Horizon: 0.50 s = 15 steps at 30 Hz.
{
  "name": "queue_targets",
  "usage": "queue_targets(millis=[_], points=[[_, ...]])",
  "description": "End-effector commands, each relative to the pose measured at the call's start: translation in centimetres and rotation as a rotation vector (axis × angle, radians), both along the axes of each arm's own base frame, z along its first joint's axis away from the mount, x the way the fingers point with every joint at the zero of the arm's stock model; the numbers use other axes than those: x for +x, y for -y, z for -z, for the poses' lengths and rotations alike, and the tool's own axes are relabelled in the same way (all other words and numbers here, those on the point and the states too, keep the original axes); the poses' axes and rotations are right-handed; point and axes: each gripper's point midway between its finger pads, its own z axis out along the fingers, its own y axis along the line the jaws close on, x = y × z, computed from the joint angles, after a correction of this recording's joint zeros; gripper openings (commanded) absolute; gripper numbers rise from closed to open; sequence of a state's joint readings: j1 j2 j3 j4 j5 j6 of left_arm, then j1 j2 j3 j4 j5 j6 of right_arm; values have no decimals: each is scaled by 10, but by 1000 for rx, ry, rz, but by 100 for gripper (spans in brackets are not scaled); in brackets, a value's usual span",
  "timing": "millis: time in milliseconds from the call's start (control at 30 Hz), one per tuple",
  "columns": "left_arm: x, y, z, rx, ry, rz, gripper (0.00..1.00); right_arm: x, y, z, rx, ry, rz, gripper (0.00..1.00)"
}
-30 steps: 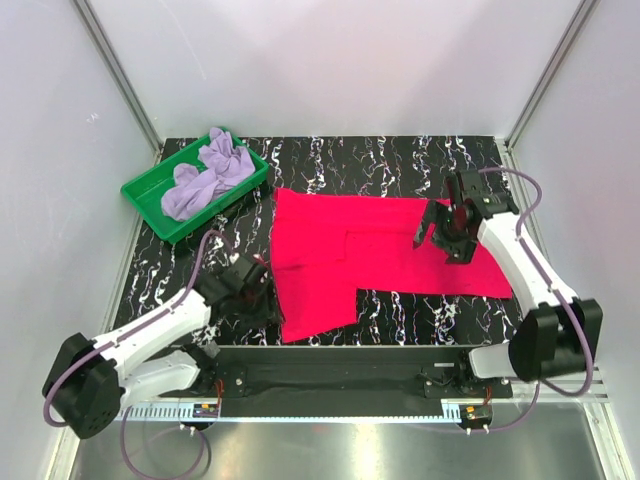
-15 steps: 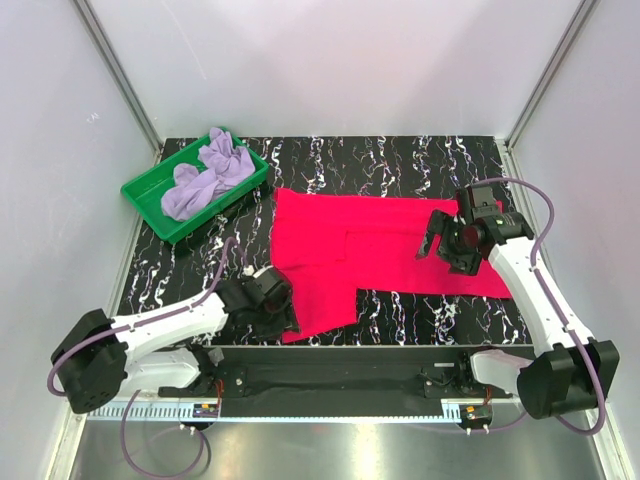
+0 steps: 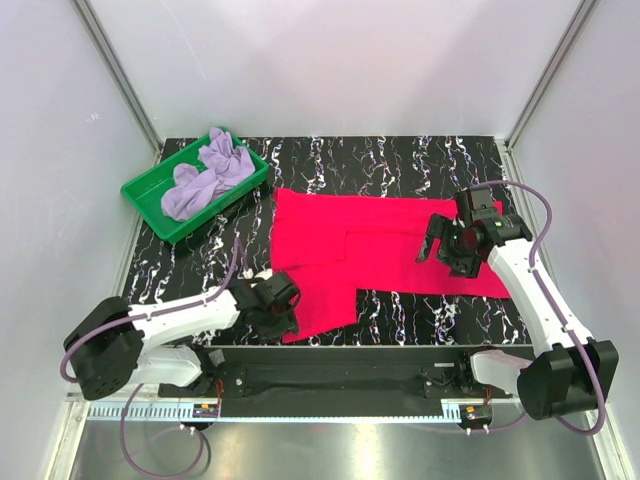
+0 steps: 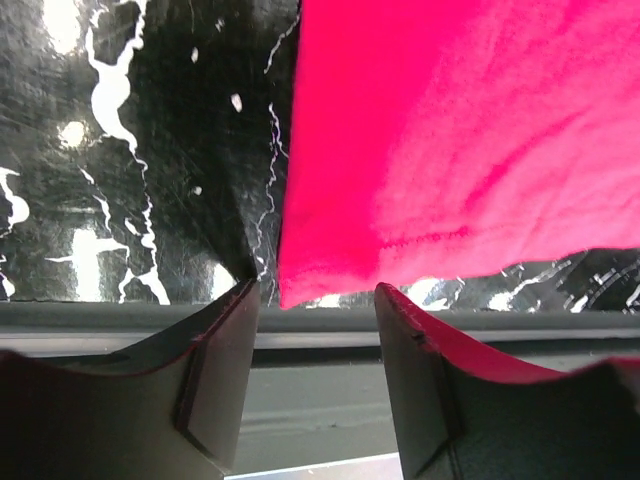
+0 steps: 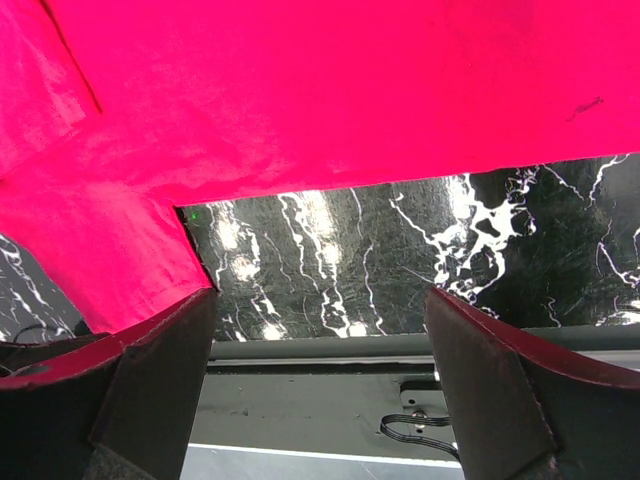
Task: Fold and stack the t-shirts
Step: Fold the tshirt
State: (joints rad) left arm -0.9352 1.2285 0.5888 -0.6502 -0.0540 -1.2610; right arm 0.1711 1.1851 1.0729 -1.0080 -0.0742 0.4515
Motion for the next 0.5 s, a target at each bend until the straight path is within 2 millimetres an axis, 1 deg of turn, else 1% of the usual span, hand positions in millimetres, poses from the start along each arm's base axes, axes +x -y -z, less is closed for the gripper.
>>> queue_targets(millis=[0,33,167,333,367,400,433,467], points=[[19,13,-10,-12,69,-9,53,-2,-6,-2,18,20,-43,93],[18,12,-8,-7,62,-7,50,-3,-5,-3,15,19,-43,92],[15,12,-3,-13,44,-24,48,-1,-2,-5,-3,28,-51,93],[13,17,0,-32,22,-33,39,1,-2,-5,-10,18,-62,93],[12,16,0,-31,21,-35,31,1,-2,-4,-10,13,-59,93],[13,15,-2,-35,31,-38,25,1,-2,-3,-10,11,-59,93],[18,12,-5,-24,58,-50,19,2,-2,-3,-12,6,-51,93],[20,10,-9,-18,77,-58,8,2,-2,-2,-9,3,-43,93]])
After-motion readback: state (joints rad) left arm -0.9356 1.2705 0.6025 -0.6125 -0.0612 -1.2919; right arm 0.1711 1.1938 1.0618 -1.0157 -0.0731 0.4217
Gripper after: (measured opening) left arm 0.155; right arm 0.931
